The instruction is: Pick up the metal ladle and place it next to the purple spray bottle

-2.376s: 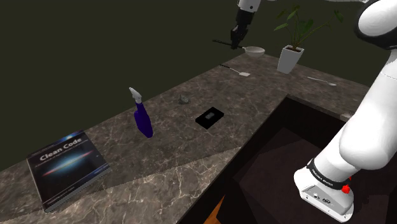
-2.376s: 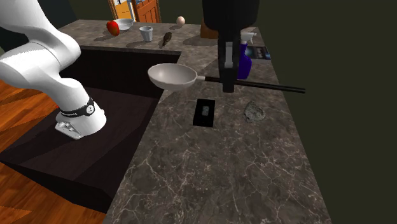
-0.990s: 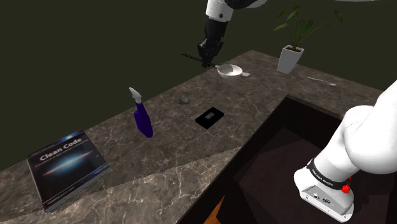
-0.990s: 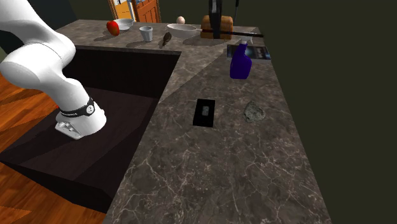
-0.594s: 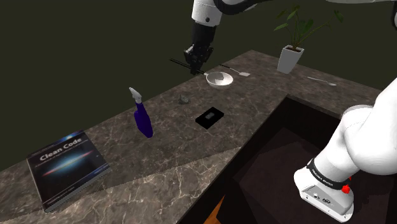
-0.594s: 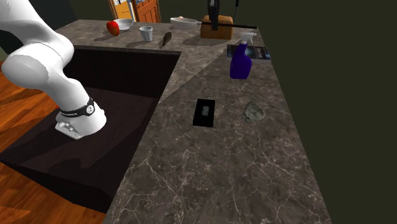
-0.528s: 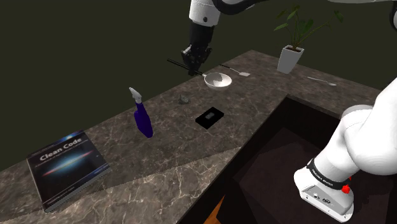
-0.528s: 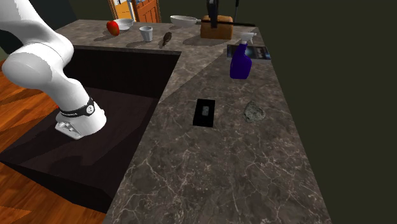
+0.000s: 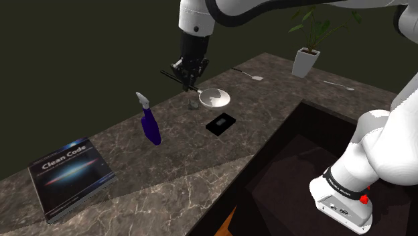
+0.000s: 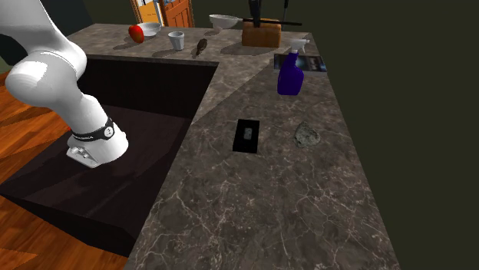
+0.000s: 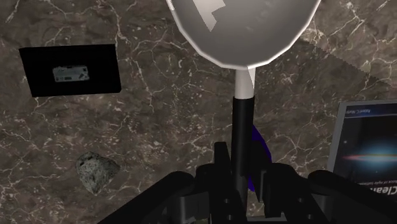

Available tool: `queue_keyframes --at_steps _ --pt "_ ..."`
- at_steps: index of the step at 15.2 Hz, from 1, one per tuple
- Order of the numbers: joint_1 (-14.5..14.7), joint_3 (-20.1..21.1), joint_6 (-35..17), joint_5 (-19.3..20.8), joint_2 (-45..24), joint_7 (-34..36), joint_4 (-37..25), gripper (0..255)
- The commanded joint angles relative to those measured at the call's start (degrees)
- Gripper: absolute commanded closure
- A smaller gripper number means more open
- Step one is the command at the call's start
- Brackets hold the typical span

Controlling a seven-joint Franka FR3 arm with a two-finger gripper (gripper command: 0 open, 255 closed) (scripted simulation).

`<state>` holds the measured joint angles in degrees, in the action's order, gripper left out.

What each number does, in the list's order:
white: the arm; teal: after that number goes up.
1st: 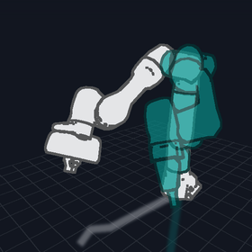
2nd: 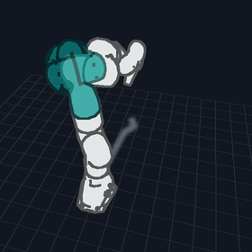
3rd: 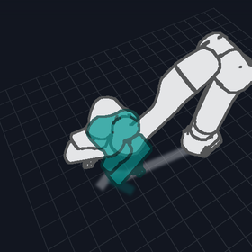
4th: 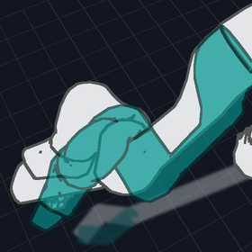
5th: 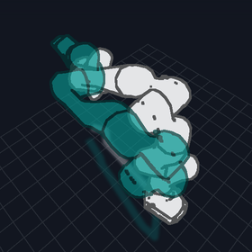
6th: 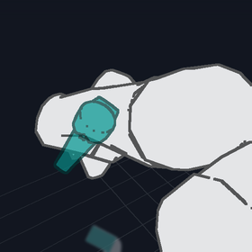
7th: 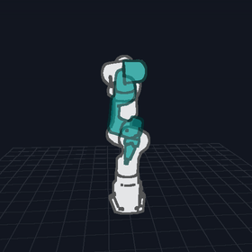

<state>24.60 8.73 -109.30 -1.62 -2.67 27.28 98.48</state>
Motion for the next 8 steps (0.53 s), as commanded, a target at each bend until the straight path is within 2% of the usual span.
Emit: queue_keyframes --at_steps 1,8 --pt "0.1 0.1 -1.2 0.1 -0.2 0.2 1.1 255" --pt "0.1 0.1 -6.6 0.1 -0.5 0.1 6.0 255"
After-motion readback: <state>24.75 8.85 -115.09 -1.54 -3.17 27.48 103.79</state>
